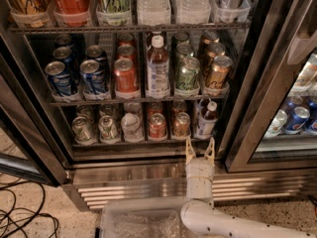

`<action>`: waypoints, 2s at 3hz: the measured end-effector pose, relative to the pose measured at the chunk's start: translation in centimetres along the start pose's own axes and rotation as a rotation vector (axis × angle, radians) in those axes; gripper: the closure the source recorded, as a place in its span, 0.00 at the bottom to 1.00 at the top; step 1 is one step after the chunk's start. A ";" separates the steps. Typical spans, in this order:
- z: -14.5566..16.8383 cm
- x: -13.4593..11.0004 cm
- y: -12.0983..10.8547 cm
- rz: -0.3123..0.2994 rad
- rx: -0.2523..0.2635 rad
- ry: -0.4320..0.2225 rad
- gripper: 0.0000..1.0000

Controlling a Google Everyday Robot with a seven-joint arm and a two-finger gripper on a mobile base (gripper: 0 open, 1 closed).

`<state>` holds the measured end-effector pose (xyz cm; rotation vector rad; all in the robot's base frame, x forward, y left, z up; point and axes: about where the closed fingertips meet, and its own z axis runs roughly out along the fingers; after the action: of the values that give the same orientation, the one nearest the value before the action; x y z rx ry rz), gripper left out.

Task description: Pick blue plastic bottle from bottom shelf of fridge

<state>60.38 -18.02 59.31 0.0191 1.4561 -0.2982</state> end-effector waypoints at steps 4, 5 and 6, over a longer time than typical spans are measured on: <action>2.9 0.2 -1.3 0.037 0.074 0.023 0.39; 6.2 1.3 -1.8 0.024 0.089 0.046 0.39; 7.2 1.2 -1.9 0.017 0.092 0.036 0.39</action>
Offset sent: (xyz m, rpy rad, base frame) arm 0.0199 -0.0117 0.0046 0.0423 -0.0062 -0.0546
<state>67.07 -21.49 59.34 0.1115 1.4765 -0.3528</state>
